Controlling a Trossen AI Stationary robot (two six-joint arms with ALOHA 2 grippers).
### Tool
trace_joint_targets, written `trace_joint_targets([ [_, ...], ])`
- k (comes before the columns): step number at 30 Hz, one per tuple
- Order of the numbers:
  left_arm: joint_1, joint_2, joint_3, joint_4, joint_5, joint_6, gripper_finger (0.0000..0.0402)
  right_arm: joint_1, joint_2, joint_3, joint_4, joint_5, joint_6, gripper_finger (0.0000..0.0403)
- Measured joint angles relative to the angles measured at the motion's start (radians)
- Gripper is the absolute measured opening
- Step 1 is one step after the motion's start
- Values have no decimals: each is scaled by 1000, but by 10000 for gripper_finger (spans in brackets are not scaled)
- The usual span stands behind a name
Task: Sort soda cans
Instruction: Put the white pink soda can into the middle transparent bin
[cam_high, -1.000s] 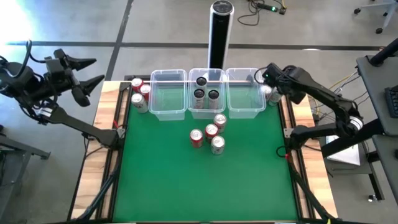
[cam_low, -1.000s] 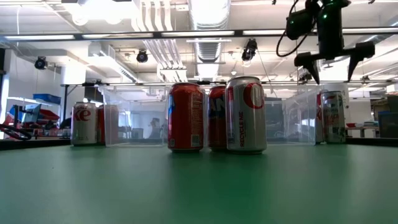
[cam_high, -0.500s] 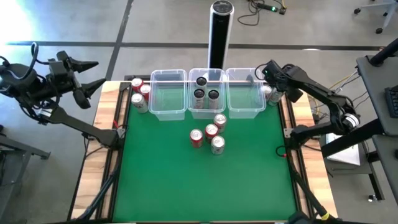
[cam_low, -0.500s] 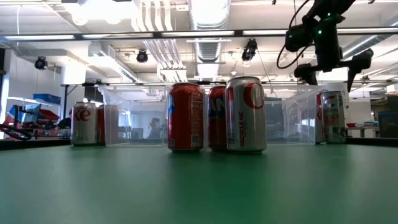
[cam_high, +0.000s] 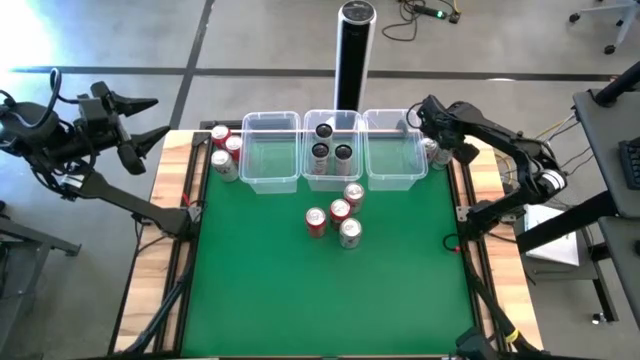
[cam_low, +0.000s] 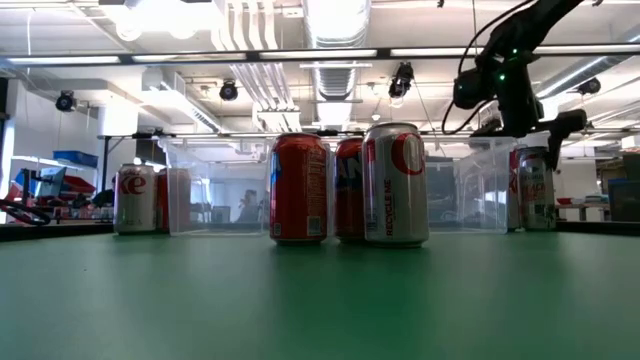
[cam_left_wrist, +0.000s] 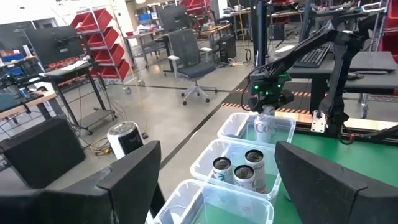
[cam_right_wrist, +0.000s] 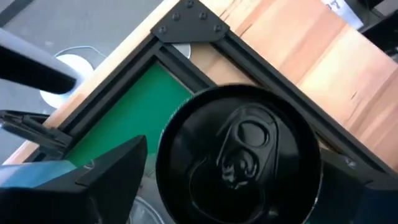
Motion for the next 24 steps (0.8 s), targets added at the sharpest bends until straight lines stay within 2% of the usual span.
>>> trace_joint_targets([
  [9, 0, -1, 0, 0, -2, 2, 300, 0, -19, -1, -2, 5, 9, 248],
  [12, 0, -1, 0, 0, -2, 2, 300, 10, -42, 8, -7, 17, -37, 245],
  [20, 0, -2, 0, 0, -7, 3, 300, 143, -90, 201, -156, 361, -80, 245],
  [24, 0, -2, 0, 9, -9, 10, 300, 206, -82, 336, -115, 471, -174, 246],
])
